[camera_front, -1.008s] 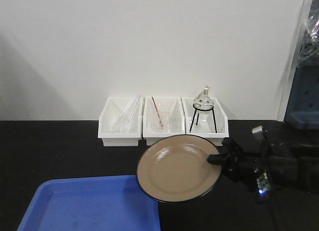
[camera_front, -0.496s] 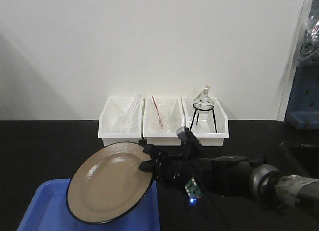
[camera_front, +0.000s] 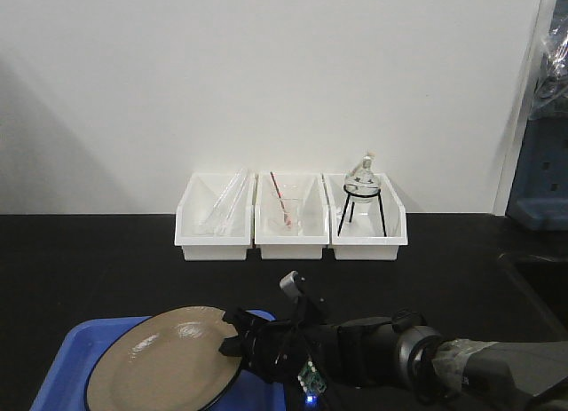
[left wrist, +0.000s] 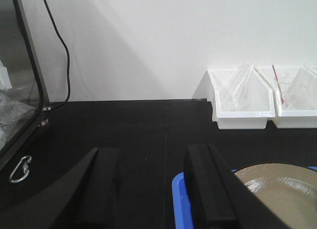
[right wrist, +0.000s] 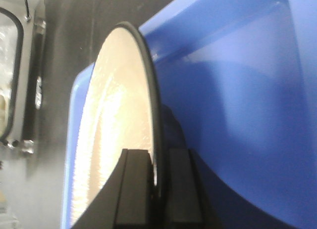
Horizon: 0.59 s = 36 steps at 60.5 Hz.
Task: Place disk in tray to left cabinet
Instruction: 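Carry the plate over the blue tray and lower it in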
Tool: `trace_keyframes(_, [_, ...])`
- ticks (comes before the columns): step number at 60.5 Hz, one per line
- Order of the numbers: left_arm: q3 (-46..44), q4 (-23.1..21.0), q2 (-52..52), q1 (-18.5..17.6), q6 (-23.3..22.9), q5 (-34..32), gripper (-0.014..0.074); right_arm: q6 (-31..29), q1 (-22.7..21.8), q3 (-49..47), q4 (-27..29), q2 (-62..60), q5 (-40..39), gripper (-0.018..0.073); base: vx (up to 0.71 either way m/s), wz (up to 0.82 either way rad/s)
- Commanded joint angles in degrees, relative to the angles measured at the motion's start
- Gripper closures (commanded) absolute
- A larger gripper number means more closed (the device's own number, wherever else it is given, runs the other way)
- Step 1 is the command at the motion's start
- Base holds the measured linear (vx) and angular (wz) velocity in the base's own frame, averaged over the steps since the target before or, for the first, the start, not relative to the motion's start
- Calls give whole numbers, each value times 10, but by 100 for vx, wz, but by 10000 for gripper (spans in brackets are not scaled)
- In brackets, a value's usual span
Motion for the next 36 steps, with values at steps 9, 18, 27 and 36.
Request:
trace_keyframes(9, [-20, -3, 1, -4, -2, -50, 160, -103, 0, -19, 24, -34, 17, 489, 0, 0])
trace_keyframes(18, [-20, -3, 1, -4, -2, -50, 160, -119, -1, -19, 9, -34, 9, 388, 0, 0])
trace_keyframes(27, [-20, -3, 1, -4, -2, -50, 160, -119, -1, -19, -25, -34, -27, 244, 0, 0])
trace_keyframes(36, [-20, -3, 1, -4, -2, -50, 160, -119, -1, -19, -58, -34, -60, 134, 0, 0])
